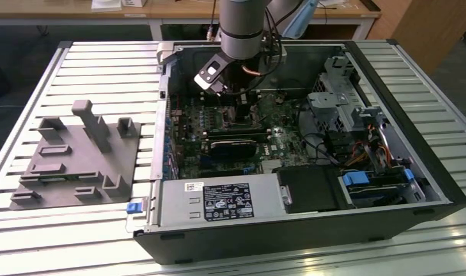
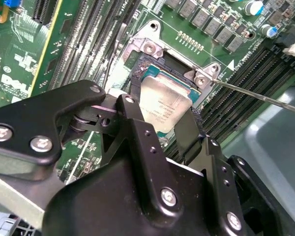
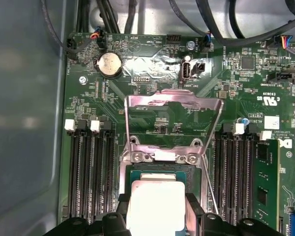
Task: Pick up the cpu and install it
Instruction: 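Place the cpu into insertion slot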
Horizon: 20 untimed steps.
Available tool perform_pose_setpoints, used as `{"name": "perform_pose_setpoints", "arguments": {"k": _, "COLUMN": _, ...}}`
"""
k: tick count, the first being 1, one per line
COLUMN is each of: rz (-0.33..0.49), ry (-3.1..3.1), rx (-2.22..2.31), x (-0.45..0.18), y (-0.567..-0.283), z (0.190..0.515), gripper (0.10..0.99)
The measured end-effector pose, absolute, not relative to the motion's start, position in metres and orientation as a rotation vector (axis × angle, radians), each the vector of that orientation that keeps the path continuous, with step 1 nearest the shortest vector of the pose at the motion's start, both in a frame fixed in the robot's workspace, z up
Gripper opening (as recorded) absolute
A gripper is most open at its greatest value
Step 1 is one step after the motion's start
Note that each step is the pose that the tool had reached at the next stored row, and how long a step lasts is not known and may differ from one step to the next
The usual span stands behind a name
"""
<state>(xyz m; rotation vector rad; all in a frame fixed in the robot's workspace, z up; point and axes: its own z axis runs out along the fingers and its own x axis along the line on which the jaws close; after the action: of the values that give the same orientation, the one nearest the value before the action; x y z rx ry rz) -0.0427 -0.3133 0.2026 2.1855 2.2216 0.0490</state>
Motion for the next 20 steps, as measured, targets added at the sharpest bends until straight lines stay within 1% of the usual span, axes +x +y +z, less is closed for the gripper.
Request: {"name": "perform_pose_setpoints", "arguments": {"k": 20, "rz": 0.038, "ry": 2.213, "rx": 2.185, "x": -0.0412, "y": -0.3139, "z": 0.1974, "gripper": 0.525}}
